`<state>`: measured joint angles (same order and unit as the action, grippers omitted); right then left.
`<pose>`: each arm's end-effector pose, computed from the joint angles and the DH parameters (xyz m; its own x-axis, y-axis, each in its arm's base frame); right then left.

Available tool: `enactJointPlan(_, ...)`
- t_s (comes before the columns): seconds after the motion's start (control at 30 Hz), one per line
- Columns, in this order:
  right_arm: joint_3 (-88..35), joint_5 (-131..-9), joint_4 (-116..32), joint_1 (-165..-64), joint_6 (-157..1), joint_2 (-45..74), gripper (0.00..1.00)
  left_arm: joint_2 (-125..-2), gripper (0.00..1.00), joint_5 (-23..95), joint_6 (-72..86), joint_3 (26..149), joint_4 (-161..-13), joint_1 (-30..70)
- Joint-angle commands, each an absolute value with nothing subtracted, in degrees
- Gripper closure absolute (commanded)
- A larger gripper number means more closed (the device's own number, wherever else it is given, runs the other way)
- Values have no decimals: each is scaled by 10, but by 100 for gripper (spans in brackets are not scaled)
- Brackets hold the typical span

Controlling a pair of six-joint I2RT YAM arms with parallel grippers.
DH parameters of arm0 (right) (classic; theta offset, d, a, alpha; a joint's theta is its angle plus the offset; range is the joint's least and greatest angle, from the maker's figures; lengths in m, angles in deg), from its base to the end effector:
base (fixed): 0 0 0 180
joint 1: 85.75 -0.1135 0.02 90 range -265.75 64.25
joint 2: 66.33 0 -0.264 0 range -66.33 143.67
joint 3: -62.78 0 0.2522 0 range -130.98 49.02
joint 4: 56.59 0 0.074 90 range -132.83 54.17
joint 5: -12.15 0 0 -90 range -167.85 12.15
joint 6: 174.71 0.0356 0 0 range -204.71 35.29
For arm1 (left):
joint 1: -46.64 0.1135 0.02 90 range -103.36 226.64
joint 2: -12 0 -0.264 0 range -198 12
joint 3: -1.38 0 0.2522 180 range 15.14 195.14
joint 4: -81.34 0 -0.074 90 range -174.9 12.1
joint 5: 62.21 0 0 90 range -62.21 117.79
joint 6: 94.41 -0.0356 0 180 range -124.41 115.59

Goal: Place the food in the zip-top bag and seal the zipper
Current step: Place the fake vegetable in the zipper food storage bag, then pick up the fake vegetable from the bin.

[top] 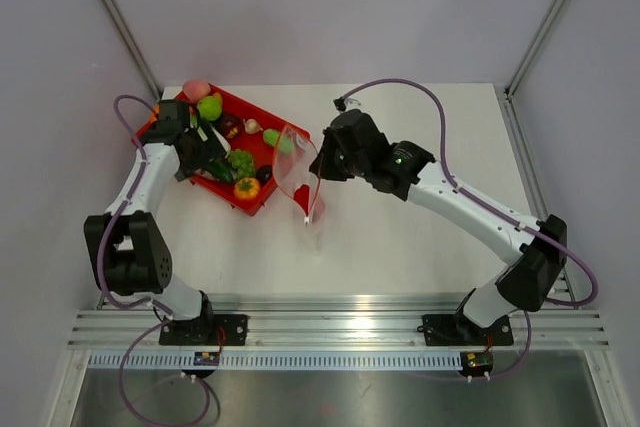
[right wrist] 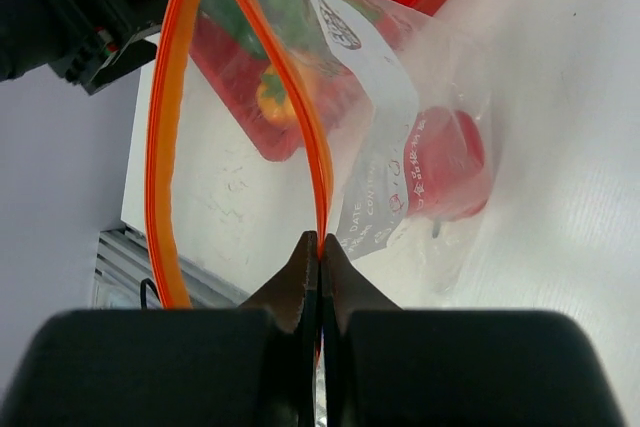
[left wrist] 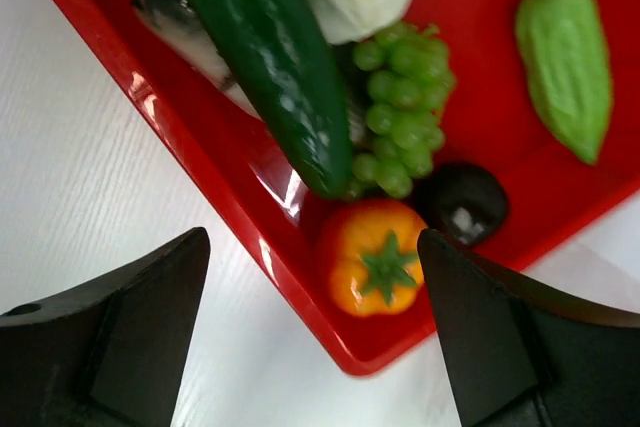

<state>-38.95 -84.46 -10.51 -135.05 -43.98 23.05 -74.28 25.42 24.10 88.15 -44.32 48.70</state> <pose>0.2343 0.2661 0.3707 -0.7251 0.1510 -0.6719 -0.2871 0.8206 0.4942 0.3194 0.0130 0.2906 -0.6803 -0.5017 -0.5343 -0.4382 0.8628 -0.2522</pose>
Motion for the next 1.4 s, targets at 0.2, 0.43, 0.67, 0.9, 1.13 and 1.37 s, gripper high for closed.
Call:
enactJointPlan(0.2, -371, -859, -108, -1353, -452, 202, 100, -838, 16, 290, 251, 902, -556, 536)
enactJointPlan(0.43, -367, -859, -108, -1354, -450, 206, 100, -894, 24, 282, 246, 916, -570, 536)
enactJointPlan(0.67, -376, -855, -105, -1353, -453, 221, 100, -905, 33, 281, 245, 911, -584, 536)
enactJointPlan(0.9, -375, -853, -110, -1353, -450, 228, 100, -821, 74, 259, 240, 905, -565, 528)
enactJointPlan(1.13, -385, -848, -115, -1354, -452, 243, 100, -702, 99, 266, 216, 920, -515, 508)
enactJointPlan(1.37, -400, -839, -119, -1353, -452, 264, 100, -591, 100, 322, 209, 944, -487, 482)
